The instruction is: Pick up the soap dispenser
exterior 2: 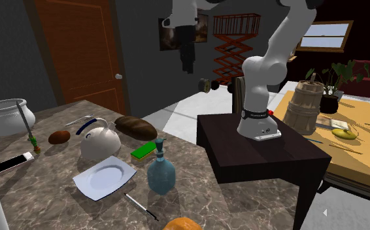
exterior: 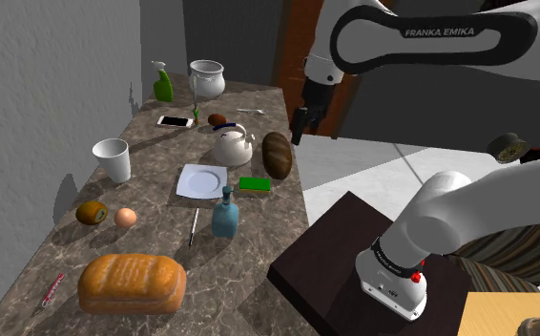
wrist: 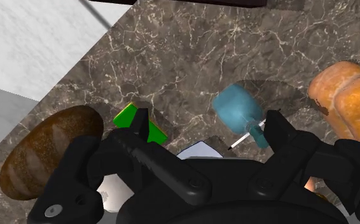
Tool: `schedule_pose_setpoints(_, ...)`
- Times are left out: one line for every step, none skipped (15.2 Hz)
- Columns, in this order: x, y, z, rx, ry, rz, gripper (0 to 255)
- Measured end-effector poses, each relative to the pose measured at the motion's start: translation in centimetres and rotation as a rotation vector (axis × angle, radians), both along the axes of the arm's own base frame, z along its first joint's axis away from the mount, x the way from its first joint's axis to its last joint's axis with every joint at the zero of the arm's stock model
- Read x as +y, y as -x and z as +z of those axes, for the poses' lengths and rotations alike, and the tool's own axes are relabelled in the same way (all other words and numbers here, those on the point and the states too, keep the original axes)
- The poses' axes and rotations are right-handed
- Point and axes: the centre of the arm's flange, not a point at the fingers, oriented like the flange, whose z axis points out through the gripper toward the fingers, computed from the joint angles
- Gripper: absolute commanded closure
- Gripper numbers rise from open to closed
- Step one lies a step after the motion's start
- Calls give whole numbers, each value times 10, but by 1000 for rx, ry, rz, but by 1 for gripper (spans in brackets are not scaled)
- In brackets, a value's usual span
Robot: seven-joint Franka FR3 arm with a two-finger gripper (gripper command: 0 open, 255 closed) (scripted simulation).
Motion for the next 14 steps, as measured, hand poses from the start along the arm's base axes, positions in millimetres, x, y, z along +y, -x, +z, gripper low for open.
schedule_pose_setpoints(6,-6,-12,-1,-2,2,0)
schedule_pose_setpoints(14,-9,-23,-3,-4,4,0)
schedule_pose_setpoints(22,-14,-32,-6,-6,6,0)
schedule_pose_setpoints(26,-21,-42,-7,-8,7,0)
schedule_pose_setpoints(35,-28,-52,-10,-11,9,0)
schedule_pose_setpoints(44,-33,-61,-12,-13,11,0)
schedule_pose_setpoints(51,-37,-67,-14,-15,13,0)
schedule_pose_setpoints(59,-44,-76,-16,-17,15,0)
schedule_pose_setpoints(68,-48,-84,-18,-20,17,0)
schedule_pose_setpoints(75,-55,-95,-20,-22,18,0)
schedule_pose_setpoints(82,-60,-104,-22,-24,20,0)
schedule_pose_setpoints(88,-64,-111,-25,-26,22,0)
schedule_pose_setpoints(97,-72,-122,-27,-28,24,0)
schedule_pose_setpoints(103,-77,-131,-28,-30,26,0)
